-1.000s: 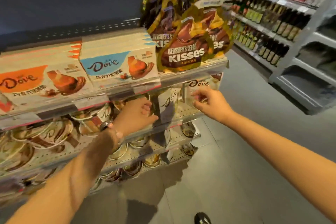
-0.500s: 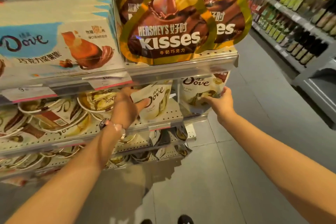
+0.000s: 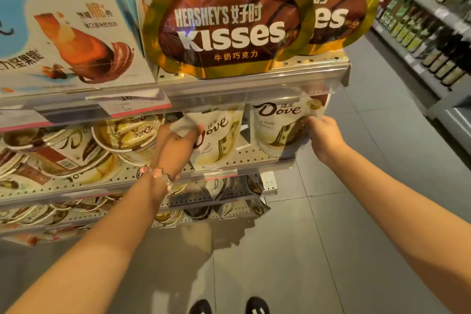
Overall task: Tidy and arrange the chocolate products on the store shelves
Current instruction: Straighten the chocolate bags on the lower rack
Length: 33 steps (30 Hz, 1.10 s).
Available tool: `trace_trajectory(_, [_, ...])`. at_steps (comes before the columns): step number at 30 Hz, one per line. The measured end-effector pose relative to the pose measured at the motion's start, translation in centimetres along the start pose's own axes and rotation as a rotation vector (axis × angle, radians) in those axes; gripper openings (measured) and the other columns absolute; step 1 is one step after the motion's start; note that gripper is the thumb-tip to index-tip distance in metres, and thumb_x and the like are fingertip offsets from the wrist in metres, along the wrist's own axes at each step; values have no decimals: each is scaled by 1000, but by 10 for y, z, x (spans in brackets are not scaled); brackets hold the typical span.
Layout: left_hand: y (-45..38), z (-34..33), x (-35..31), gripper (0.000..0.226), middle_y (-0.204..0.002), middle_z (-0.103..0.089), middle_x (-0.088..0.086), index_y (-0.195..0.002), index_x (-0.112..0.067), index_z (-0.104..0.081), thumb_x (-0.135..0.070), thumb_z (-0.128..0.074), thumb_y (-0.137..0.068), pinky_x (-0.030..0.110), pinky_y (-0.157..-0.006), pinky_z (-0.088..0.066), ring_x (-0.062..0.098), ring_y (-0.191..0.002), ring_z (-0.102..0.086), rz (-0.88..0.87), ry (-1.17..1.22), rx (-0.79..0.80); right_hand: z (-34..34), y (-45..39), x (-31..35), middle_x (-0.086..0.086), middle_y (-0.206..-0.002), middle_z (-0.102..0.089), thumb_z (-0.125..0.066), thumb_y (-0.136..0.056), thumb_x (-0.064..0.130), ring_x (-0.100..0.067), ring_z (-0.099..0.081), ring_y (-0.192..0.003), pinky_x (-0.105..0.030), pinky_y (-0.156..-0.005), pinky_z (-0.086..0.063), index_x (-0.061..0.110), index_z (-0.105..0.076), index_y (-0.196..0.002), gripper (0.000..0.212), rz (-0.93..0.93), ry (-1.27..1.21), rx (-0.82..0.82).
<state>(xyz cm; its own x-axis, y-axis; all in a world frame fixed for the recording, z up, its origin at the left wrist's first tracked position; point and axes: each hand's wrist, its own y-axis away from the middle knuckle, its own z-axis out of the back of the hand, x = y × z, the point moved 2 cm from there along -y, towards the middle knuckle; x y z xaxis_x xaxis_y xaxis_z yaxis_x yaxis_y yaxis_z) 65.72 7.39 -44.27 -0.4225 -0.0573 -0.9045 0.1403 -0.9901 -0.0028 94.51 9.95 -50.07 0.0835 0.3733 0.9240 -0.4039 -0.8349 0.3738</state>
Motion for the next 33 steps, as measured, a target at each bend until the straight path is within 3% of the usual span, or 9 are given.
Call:
trace_trajectory(3, [0, 2, 2, 15, -69, -67, -1, -73, -10, -66, -15, -62, -87, 25, -59, -48, 10, -59, -60, -23, 67, 32, -1, -3, 5, -7, -86, -64, -43, -87, -4, -24, -59, -93, -35, -89, -49, 9, -60, -77, 23, 8, -40, 3])
trace_trajectory(6, [-3, 3, 4, 19, -64, -66, -9, -71, -20, -66, -11, -62, -87, 13, -48, -42, 4, -52, -58, -58, 56, 59, -3, -4, 8, -6, -93, -64, -41, -88, -3, -22, -58, -96, -36, -94, -48, 11, -59, -78, 25, 4, -33, 13])
trace_trajectory(11, [-12, 1, 1, 25, -56, -60, 5, -72, -9, -63, -25, -59, -90, 20, -41, -43, 13, -40, -52, -39, -29, 183, -7, -1, 9, -2, -90, -63, -36, -90, -3, -19, -57, -96, -33, -92, -47, 12, -57, -81, 28, 18, -23, 44])
trace_trajectory(15, [-20, -3, 4, 30, -88, -71, 16, -90, -11, -70, -40, -66, -81, 56, -71, -53, 32, -78, -69, 41, 89, 162, -7, 0, 10, -1, -94, -63, -36, -91, -1, -19, -56, -99, -32, -93, -47, 14, -57, -84, 27, 12, -1, 70])
trace_trajectory(19, [-13, -15, 9, 25, -60, -61, -2, -79, -12, -64, -36, -67, -83, 17, -38, -41, 4, -38, -51, 106, 33, 54, -2, -1, 7, -2, -100, -63, -40, -89, -3, -18, -57, -99, -22, -75, -47, 12, -58, -91, 22, 38, 5, 95])
trace_trajectory(21, [-6, -23, 16, 26, -76, -68, -5, -90, -12, -67, -34, -73, -77, 15, -56, -51, 2, -63, -64, 125, 117, -19, -1, -1, 2, -5, -106, -64, -44, -88, -5, -18, -58, -102, -19, -71, -46, 7, -58, -104, 24, 74, 8, 149])
trace_trajectory(24, [5, -39, 38, 52, -102, -68, -6, -110, -14, -60, -30, -82, -66, 22, -83, -53, 2, -94, -64, 181, 271, -122, 3, -3, -13, -9, -119, -61, -52, -84, -8, -12, -59, -98, -16, -66, -45, 5, -48, -124, 42, 55, 46, 141])
trace_trajectory(29, [16, -76, 68, 95, -128, -50, 6, -133, -6, -33, -8, -88, -56, 8, -90, -42, 11, -114, -50, 188, 340, -285, 0, -3, -38, 2, -121, -55, -78, -69, 3, -5, -55, -102, -17, -73, -47, 17, -33, -134, 80, 86, 139, 195])
trace_trajectory(33, [15, -99, 82, 126, -141, -33, 13, -142, -7, -21, -32, -91, -41, 39, -112, -28, 26, -133, -32, 156, 159, -377, -14, 8, -50, -1, -145, -34, -93, -48, 32, -16, -38, -132, -41, -109, -36, 27, -12, -145, 126, 226, 207, 43])
